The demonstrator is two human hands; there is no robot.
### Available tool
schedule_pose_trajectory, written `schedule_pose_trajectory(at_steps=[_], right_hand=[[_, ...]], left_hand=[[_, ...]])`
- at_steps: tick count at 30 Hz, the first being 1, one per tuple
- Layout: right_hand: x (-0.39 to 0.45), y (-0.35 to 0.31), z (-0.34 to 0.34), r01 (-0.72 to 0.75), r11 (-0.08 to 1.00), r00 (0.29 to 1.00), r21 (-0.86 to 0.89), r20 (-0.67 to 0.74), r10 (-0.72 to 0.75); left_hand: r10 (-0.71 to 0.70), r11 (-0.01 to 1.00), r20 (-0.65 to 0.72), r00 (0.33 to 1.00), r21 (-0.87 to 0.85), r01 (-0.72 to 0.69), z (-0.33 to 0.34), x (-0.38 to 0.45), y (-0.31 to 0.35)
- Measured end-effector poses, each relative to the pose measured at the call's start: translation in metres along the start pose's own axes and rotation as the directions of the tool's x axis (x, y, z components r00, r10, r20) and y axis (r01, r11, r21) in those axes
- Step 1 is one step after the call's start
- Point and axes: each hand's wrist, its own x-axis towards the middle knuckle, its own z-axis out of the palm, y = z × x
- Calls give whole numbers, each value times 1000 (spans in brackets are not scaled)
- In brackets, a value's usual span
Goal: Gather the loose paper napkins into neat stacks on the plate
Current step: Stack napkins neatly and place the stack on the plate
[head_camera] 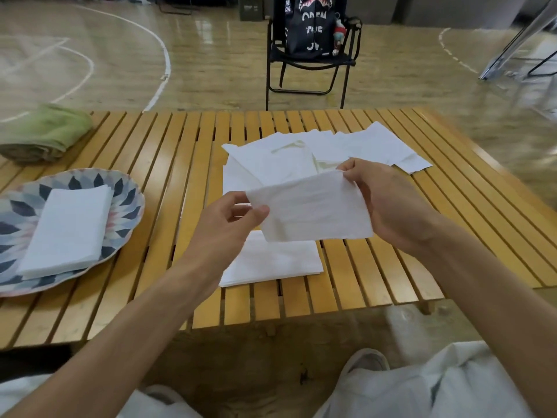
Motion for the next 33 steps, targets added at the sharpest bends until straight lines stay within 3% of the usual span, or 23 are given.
schedule_pose_trajectory(at_steps=[4, 9, 14, 17, 21, 25, 33], right_hand=[[4, 8, -1, 1, 999, 1000, 34, 14, -2], [7, 23, -3, 59, 985, 997, -165, -47, -67], [7, 27, 7, -4, 998, 1000, 56, 15, 3], [7, 30, 13, 13, 997, 1000, 82, -29, -11], [5, 37, 18, 35, 998, 997, -47, -69, -38], [7, 39, 17, -26, 979, 998, -202, -58, 15], [11, 43, 16, -208, 975, 977, 74, -26, 210]], left_hand=[[80, 997, -27, 996, -13, -80, -6, -2, 0], [156, 987, -40, 987, 39, -155, -22, -5, -2], [172, 985, 6, 985, -31, -172, -28, -11, 0], [206, 977, -46, 977, -37, -208, -26, -13, 2], [292, 955, -87, 952, 85, -285, -27, -12, -1], [250, 968, -20, 968, 34, -249, -29, -12, -2], [225, 971, 114, 968, 59, -232, -28, -15, -2]])
